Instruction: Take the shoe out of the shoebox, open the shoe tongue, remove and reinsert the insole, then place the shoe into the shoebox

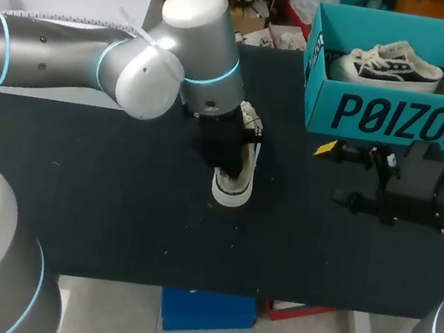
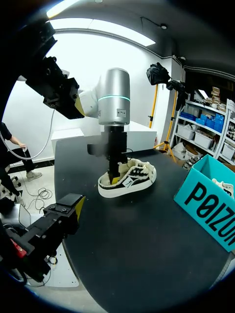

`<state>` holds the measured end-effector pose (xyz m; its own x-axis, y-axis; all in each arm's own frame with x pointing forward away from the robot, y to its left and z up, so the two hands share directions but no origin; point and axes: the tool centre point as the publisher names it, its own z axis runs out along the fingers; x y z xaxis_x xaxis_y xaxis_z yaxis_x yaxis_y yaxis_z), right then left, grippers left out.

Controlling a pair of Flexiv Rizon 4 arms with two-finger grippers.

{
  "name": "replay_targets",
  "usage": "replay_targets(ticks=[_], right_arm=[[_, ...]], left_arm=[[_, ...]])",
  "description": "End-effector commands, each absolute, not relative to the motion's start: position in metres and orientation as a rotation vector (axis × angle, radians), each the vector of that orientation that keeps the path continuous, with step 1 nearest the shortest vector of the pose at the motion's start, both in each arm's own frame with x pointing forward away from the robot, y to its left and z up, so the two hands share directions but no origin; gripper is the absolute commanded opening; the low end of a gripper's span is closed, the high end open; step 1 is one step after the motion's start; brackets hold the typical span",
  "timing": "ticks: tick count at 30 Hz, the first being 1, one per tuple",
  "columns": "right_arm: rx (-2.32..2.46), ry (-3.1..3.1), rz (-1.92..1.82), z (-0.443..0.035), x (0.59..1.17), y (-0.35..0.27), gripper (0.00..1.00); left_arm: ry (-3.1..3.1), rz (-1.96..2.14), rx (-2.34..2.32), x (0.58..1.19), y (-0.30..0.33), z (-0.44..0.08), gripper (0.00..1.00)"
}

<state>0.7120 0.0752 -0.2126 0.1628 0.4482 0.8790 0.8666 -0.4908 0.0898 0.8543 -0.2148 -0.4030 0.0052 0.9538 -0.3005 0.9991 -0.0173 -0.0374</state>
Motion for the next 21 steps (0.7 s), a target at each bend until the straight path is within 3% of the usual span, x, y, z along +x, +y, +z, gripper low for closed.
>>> replay_targets(ticks=[1, 11, 21], right_arm=[[-2.01, -1.245, -1.276, -0.212, 0.712, 0.075, 1.0], [-2.01, -1.245, -1.276, -0.212, 0.712, 0.075, 1.0], [-2.01, -1.245, -1.276, -0.212, 0.712, 0.075, 1.0]], left_arm=[[2.032, -0.364, 2.072, 0.85, -0.209, -0.381, 0.0], [1.987, -0.453, 1.929, 0.843, -0.194, -0.331, 0.0], [2.046, -0.518, 1.657, 0.862, -0.177, -0.318, 0.0]])
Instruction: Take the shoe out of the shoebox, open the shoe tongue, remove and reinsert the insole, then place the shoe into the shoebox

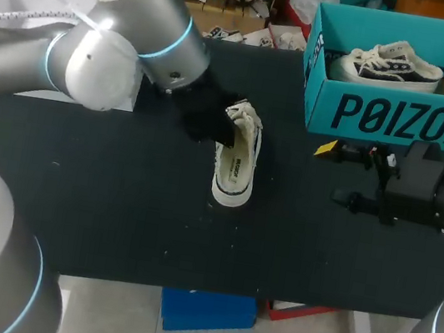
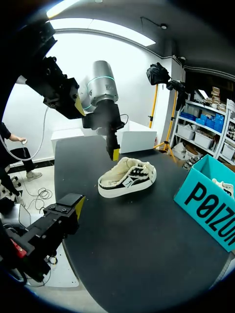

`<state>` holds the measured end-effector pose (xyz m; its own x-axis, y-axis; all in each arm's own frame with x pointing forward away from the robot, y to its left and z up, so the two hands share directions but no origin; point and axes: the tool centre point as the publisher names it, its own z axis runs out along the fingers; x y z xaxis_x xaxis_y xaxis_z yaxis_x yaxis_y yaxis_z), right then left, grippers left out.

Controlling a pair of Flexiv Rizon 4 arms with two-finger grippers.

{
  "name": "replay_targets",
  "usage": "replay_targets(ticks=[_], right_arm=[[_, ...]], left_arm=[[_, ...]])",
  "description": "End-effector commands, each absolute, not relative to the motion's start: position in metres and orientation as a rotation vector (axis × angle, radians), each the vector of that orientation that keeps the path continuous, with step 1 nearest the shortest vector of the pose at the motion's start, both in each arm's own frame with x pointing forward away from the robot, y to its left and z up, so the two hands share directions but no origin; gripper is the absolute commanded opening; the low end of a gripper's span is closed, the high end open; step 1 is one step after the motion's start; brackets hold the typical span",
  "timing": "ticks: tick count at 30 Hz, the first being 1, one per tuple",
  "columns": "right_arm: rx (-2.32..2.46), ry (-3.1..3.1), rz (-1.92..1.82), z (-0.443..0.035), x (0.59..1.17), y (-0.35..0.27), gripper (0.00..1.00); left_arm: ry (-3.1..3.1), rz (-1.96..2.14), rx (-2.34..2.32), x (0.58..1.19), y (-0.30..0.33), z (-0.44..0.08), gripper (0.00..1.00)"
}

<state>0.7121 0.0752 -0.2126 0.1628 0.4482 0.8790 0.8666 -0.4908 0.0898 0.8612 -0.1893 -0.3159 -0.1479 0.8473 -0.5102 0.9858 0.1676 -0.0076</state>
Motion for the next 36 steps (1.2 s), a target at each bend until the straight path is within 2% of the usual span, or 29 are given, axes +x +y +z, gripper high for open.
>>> replay_targets(ticks=[1, 21, 36], right_arm=[[-2.01, -1.245, -1.276, -0.212, 0.712, 0.075, 1.0], [-2.01, -1.245, -1.276, -0.212, 0.712, 0.075, 1.0], [-2.01, -1.245, -1.276, -0.212, 0.712, 0.075, 1.0]], left_arm=[[2.06, -0.522, 1.626, 0.867, -0.175, -0.319, 0.0], [2.07, -0.632, 1.167, 0.929, -0.177, -0.319, 0.0], [2.059, -0.651, 1.191, 0.949, -0.2, -0.332, 0.0]])
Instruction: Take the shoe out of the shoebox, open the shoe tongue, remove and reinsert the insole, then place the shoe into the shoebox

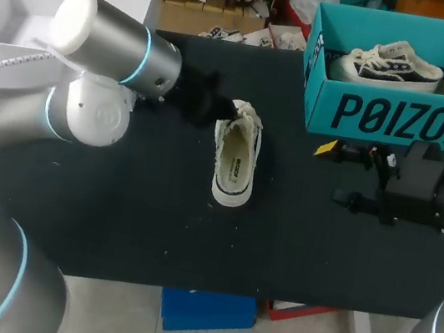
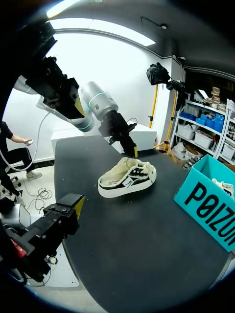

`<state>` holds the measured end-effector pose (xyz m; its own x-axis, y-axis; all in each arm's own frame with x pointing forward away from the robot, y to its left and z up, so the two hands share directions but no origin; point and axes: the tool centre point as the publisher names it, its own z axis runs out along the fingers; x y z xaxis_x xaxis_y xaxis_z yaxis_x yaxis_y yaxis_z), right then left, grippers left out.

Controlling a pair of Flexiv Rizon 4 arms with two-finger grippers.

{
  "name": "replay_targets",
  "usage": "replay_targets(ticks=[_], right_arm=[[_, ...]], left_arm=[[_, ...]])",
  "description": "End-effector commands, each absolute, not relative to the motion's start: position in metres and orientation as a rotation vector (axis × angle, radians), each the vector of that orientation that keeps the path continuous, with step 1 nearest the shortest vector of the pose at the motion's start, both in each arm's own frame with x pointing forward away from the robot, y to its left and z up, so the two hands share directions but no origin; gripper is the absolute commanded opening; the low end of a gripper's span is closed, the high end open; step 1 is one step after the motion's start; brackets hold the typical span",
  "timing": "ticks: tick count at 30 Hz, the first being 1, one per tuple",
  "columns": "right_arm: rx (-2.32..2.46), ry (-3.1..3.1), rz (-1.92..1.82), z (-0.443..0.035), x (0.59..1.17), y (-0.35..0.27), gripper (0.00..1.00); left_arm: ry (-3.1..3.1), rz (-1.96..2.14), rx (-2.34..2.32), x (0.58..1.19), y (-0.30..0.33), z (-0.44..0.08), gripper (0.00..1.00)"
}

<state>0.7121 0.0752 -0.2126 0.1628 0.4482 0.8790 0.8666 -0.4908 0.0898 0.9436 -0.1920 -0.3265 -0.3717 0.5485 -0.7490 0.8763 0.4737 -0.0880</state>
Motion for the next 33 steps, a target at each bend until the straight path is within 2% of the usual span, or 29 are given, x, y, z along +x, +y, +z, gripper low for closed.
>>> replay_targets(ticks=[1, 22, 33], right_arm=[[-2.01, -1.245, -1.276, -0.212, 0.712, 0.075, 1.0], [-2.01, -1.245, -1.276, -0.212, 0.712, 0.075, 1.0], [-2.01, -1.245, -1.276, -0.212, 0.712, 0.075, 1.0]], left_arm=[[2.06, -0.653, 1.198, 0.949, -0.201, -0.333, 0.0], [2.107, -0.679, 1.325, 0.904, -0.195, -0.351, 0.0], [2.031, -0.621, 1.346, 0.898, -0.172, -0.299, 0.0]])
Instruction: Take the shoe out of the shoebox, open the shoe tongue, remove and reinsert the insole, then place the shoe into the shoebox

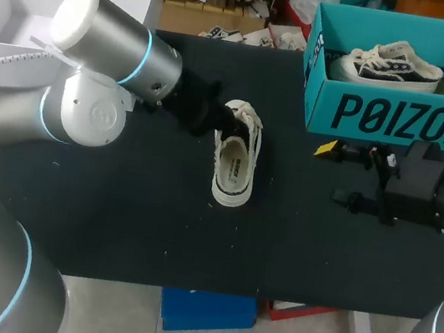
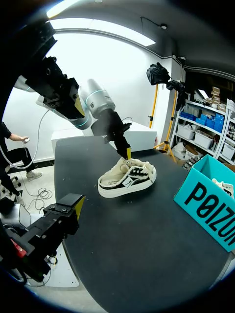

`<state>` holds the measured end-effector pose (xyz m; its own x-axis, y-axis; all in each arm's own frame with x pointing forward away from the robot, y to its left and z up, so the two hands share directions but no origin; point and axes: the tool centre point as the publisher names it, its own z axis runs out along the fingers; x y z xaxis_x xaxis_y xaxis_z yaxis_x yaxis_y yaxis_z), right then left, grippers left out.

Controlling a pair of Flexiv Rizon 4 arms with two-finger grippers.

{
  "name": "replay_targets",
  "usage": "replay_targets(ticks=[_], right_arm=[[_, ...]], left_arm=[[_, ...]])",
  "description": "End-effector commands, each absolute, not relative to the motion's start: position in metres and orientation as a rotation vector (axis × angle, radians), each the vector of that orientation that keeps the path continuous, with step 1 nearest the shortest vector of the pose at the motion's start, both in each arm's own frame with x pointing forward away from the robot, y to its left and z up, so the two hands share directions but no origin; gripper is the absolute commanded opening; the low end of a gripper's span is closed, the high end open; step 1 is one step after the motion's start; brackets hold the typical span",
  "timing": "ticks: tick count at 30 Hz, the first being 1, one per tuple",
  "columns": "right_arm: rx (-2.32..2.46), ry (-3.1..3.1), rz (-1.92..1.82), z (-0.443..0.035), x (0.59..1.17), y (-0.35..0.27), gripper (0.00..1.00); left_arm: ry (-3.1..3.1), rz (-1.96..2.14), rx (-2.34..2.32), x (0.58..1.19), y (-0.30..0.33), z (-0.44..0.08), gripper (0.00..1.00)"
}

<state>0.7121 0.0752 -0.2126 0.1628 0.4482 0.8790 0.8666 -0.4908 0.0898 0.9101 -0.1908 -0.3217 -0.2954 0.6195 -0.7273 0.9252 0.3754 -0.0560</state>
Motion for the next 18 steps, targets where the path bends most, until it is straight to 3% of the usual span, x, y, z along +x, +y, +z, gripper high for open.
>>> replay_targets(ticks=[1, 3, 6, 8, 18], right_arm=[[-2.01, -1.245, -1.276, -0.212, 0.712, 0.075, 1.0], [-2.01, -1.245, -1.276, -0.212, 0.712, 0.075, 1.0], [-2.01, -1.245, -1.276, -0.212, 0.712, 0.075, 1.0], [-2.01, -1.245, -1.276, -0.212, 0.712, 0.075, 1.0], [-2.01, -1.245, -1.276, -0.212, 0.712, 0.075, 1.0]], left_arm=[[2.033, -0.605, 1.364, 0.897, -0.17, -0.295, 0.0], [2.043, -0.579, 1.41, 0.896, -0.166, -0.29, 0.0], [2.063, -0.529, 1.49, 0.895, -0.157, -0.284, 0.37], [2.072, -0.508, 1.522, 0.894, -0.152, -0.282, 0.42], [2.129, -0.348, 1.75, 0.902, -0.142, -0.294, 0.32]])
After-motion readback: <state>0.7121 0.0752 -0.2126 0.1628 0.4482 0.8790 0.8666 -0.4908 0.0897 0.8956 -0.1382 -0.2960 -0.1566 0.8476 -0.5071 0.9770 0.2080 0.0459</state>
